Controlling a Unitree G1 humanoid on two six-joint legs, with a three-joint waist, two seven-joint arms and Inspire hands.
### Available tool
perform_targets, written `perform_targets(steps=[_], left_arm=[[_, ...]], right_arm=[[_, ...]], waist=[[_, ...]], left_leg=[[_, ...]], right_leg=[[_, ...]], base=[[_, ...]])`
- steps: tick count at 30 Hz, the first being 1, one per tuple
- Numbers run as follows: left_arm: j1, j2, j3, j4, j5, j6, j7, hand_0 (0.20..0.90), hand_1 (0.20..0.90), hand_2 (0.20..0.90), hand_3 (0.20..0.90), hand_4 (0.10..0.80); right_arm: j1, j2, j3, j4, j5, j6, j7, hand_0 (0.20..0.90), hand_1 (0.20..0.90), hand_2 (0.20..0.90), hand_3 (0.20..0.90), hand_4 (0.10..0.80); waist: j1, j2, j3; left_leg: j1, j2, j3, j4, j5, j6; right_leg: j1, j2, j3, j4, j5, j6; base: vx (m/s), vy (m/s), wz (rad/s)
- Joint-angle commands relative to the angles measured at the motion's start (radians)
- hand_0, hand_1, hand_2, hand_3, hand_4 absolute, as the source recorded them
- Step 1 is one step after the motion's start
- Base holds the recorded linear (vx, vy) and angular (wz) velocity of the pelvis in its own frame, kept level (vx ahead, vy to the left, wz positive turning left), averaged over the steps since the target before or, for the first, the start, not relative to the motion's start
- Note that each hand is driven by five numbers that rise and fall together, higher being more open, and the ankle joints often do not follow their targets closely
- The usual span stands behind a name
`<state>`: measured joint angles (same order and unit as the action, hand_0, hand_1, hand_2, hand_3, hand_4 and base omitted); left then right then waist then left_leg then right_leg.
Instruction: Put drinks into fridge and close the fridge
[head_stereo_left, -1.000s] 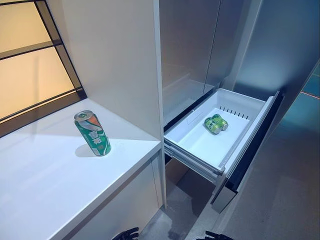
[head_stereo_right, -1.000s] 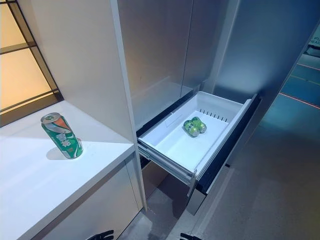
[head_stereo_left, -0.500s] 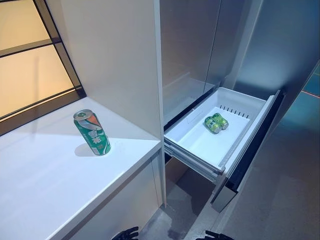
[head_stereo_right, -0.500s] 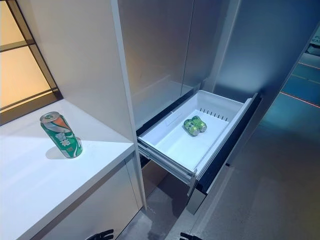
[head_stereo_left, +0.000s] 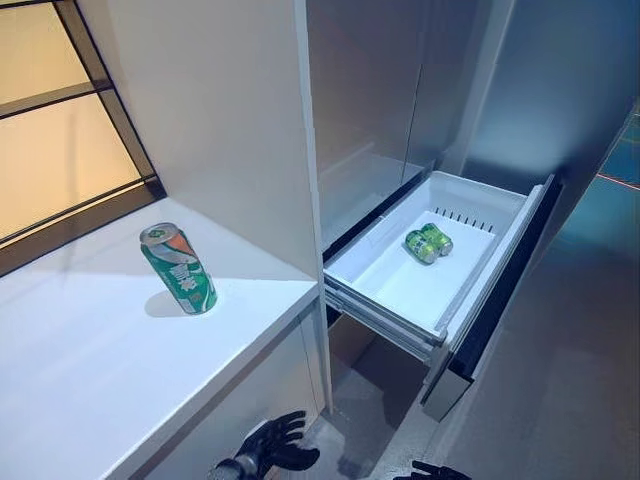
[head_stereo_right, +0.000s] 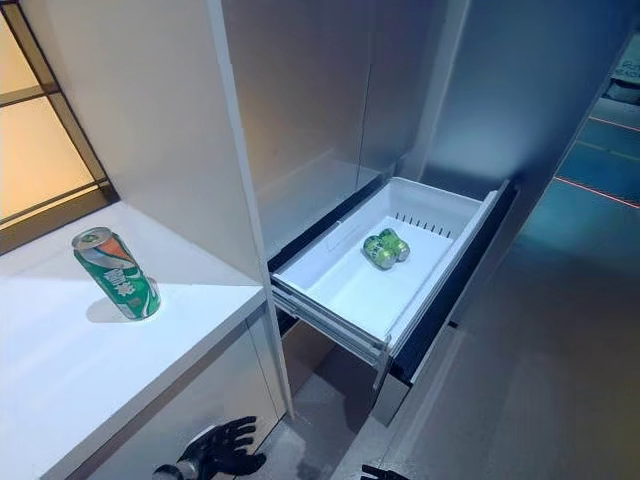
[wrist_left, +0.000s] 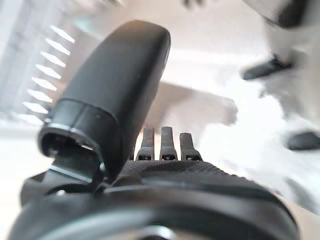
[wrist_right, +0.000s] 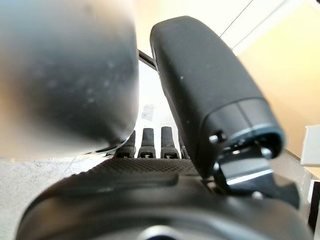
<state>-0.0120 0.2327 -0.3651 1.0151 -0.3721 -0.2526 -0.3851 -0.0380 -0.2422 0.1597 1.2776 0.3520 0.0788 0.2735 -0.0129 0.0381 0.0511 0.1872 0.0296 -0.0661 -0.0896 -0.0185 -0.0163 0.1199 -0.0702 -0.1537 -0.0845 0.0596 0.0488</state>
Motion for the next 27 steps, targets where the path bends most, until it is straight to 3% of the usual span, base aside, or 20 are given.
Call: perform_targets(steps=[1, 3, 5, 7, 8, 13, 19, 24, 27], left_arm=[[-0.131, 0.011, -0.007, -0.139, -0.165, 0.012, -0.116, 0.9, 0.9, 0.9, 0.9, 0.8], [-0.139, 0.022, -0.018, -0.305, -0.252, 0.03, -0.132, 0.9, 0.9, 0.9, 0.9, 0.8], [-0.139, 0.023, -0.019, -0.306, -0.253, 0.031, -0.131, 0.9, 0.9, 0.9, 0.9, 0.8], [-0.154, 0.029, -0.008, -0.419, -0.327, 0.044, -0.156, 0.9, 0.9, 0.9, 0.9, 0.8], [-0.185, 0.046, 0.021, -0.684, -0.405, 0.126, -0.121, 0.9, 0.9, 0.9, 0.9, 0.8], [-0.21, 0.075, 0.066, -0.973, -0.464, 0.149, -0.055, 0.9, 0.9, 0.9, 0.9, 0.8], [-0.281, 0.099, 0.177, -1.182, -0.446, 0.009, 0.111, 0.9, 0.9, 0.9, 0.9, 0.8], [-0.372, 0.159, 0.23, -1.268, -0.213, -0.14, 0.3, 0.9, 0.9, 0.9, 0.9, 0.8], [-0.424, 0.188, 0.259, -1.288, -0.146, -0.132, 0.373, 0.9, 0.9, 0.9, 0.9, 0.8]], right_arm=[[-0.075, 0.004, 0.042, 0.059, -0.019, 0.024, 0.033, 0.9, 0.9, 0.9, 0.9, 0.8], [-0.074, 0.004, 0.044, 0.044, -0.014, 0.034, 0.024, 0.9, 0.9, 0.9, 0.9, 0.8], [-0.074, 0.004, 0.044, 0.043, -0.014, 0.034, 0.024, 0.9, 0.9, 0.9, 0.9, 0.8], [-0.072, 0.006, 0.043, 0.037, -0.01, 0.036, 0.016, 0.9, 0.9, 0.9, 0.9, 0.8], [-0.063, 0.015, 0.038, 0.018, -0.003, 0.041, -0.001, 0.9, 0.9, 0.9, 0.9, 0.8], [-0.037, 0.028, 0.038, 0.002, 0.016, 0.031, -0.018, 0.9, 0.9, 0.9, 0.9, 0.8], [-0.004, 0.049, 0.058, 0.027, 0.014, 0.001, -0.027, 0.9, 0.9, 0.9, 0.9, 0.8], [0.006, 0.063, 0.097, 0.047, 0.005, -0.012, -0.031, 0.9, 0.9, 0.9, 0.9, 0.8], [0.013, 0.065, 0.117, 0.055, -0.011, -0.019, -0.025, 0.9, 0.9, 0.9, 0.9, 0.8]], waist=[[-0.004, -0.03, -0.008], [0.0, -0.029, -0.005], [0.0, -0.029, -0.005], [0.004, -0.03, -0.003], [0.015, -0.033, 0.0], [0.023, -0.04, -0.001], [0.034, -0.055, -0.016], [0.039, -0.064, -0.031], [0.037, -0.067, -0.039]], left_leg=[[-0.021, -0.053, 0.142, 0.002, 0.015, 0.039], [-0.025, -0.054, 0.137, 0.002, 0.015, 0.04], [-0.025, -0.054, 0.137, 0.002, 0.015, 0.04], [-0.027, -0.055, 0.132, 0.002, 0.015, 0.042], [-0.031, -0.057, 0.121, 0.002, 0.012, 0.046], [-0.03, -0.059, 0.109, 0.002, 0.008, 0.052], [-0.023, -0.059, 0.087, 0.002, -0.004, 0.055], [-0.017, -0.059, 0.066, 0.002, -0.009, 0.053], [-0.016, -0.06, 0.056, 0.002, -0.012, 0.052]], right_leg=[[0.001, 0.02, 0.096, 0.019, 0.011, 0.003], [-0.002, 0.021, 0.098, 0.02, 0.012, 0.002], [-0.002, 0.021, 0.098, 0.02, 0.011, 0.002], [-0.003, 0.021, 0.099, 0.019, 0.013, 0.002], [-0.002, 0.018, 0.099, 0.018, 0.015, 0.001], [0.005, 0.016, 0.095, 0.014, 0.014, 0.001], [0.022, 0.017, 0.092, 0.007, 0.004, -0.003], [0.035, 0.018, 0.086, 0.007, -0.006, -0.003], [0.04, 0.018, 0.081, 0.006, -0.011, -0.002]], base=[[-0.035, 0.001, -0.01], [-0.02, 0.0, 0.0], [0.0, 0.0, 0.0], [-0.027, -0.018, 0.0], [-0.04, -0.038, -0.01], [-0.01, -0.015, 0.0], [0.017, -0.034, 0.03], [0.013, -0.02, 0.06], [0.013, -0.015, 0.14]])
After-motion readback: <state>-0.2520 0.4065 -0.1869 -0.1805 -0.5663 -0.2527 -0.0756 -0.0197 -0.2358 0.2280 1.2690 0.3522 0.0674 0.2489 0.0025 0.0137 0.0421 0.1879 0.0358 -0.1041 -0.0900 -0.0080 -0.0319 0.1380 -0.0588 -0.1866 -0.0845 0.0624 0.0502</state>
